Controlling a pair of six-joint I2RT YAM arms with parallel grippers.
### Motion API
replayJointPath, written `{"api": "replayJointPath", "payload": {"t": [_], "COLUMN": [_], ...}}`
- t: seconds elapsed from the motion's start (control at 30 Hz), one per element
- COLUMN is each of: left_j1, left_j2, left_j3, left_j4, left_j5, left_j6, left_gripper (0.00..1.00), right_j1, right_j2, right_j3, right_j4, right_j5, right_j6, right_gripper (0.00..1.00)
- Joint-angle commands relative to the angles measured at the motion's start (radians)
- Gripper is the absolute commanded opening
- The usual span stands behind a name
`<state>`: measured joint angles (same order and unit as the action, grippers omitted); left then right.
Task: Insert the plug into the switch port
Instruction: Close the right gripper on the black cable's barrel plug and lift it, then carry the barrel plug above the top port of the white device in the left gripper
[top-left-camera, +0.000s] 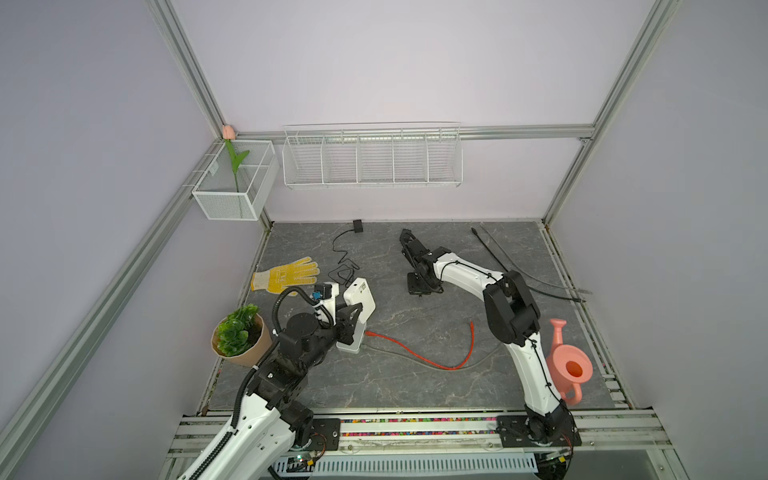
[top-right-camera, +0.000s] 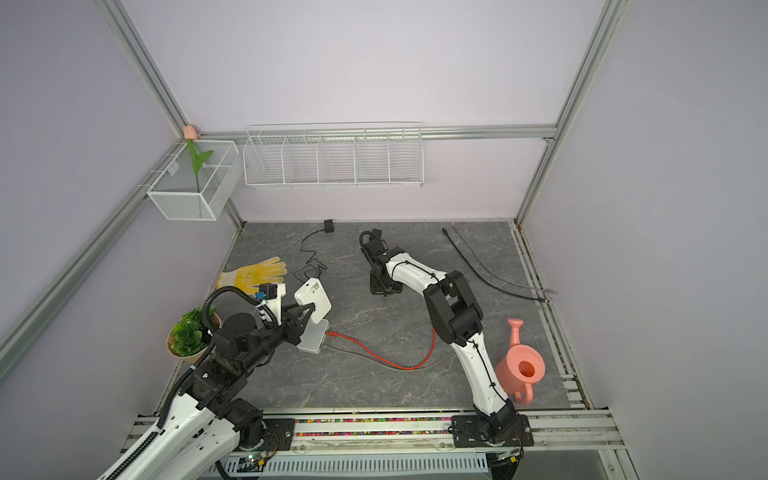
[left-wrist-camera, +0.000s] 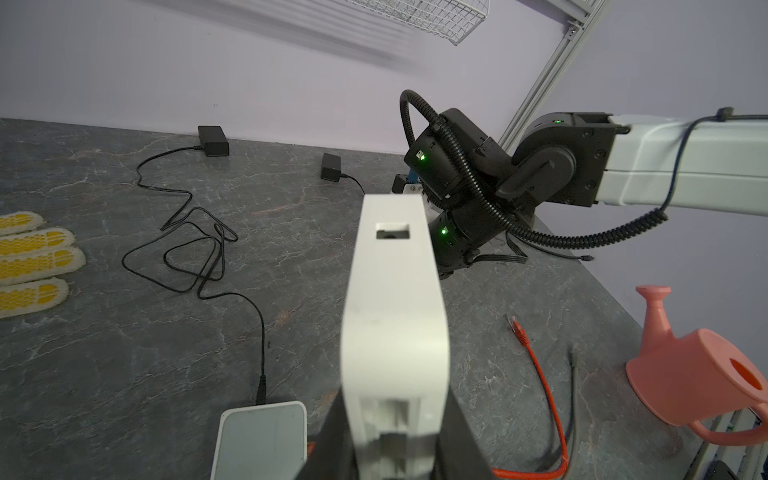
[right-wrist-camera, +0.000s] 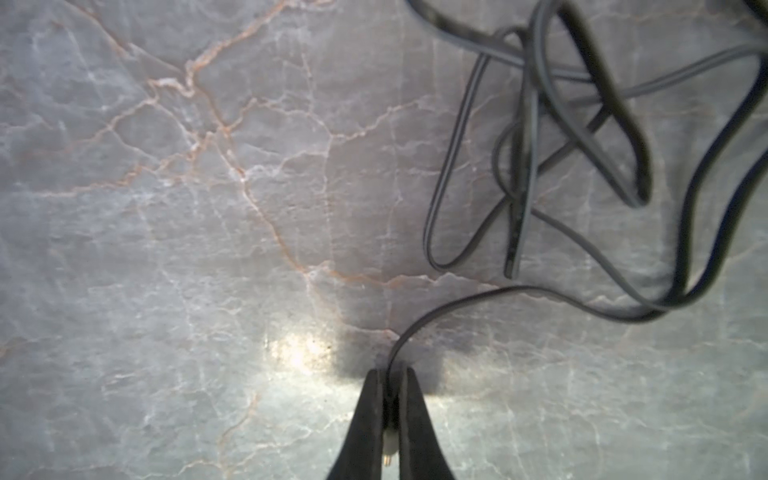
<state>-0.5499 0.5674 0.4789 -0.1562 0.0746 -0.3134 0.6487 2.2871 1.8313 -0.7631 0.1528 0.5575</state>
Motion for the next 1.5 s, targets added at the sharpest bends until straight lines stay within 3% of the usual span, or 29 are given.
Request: {"api": "replayJointPath", "payload": {"t": [0.0, 0.23, 0.53, 0.7, 1.0, 1.47], "left_j1": [0.001, -0.032, -0.286, -0.443, -0.621, -0.625], "left_j2": [0.0, 0.051, -0.012, -0.081, -0.054, -0.047], "left_j3": [0.019, 0.053, -0.054, -0.161, -0.222, -0.195], "left_j4": [0.013, 0.002, 0.118, 0.215, 0.318, 0.274], "left_j5": [-0.017, -0.009, -0.075, -0.26, -0.531, -0.492], "left_j6": [0.013, 0.064, 0.218, 0.358, 0.52, 0.432], "left_gripper": [0.0, 0.0, 0.0, 0.0, 0.0, 0.0], "right_j1": [0.017, 0.018, 0.057, 0.174, 0.282, 0.334], "right_j2": [-0.044, -0.391, -0.892, -1.065, -1.221, -1.175], "right_j3": [-0.049, -0.224, -0.688, -0.833, -0.925, -1.006], "right_j4": [0.005, 0.18, 0.573, 0.648, 0.686, 0.995], "right_j5": [-0.018, -0.062, -0.271, -0.242, -0.19, -0.259], "right_j6": [0.002, -0.113, -0.23, -0.331, -0.378, -0.32], "right_gripper": [0.07, 0.07, 0.07, 0.07, 0.07, 0.07]}}
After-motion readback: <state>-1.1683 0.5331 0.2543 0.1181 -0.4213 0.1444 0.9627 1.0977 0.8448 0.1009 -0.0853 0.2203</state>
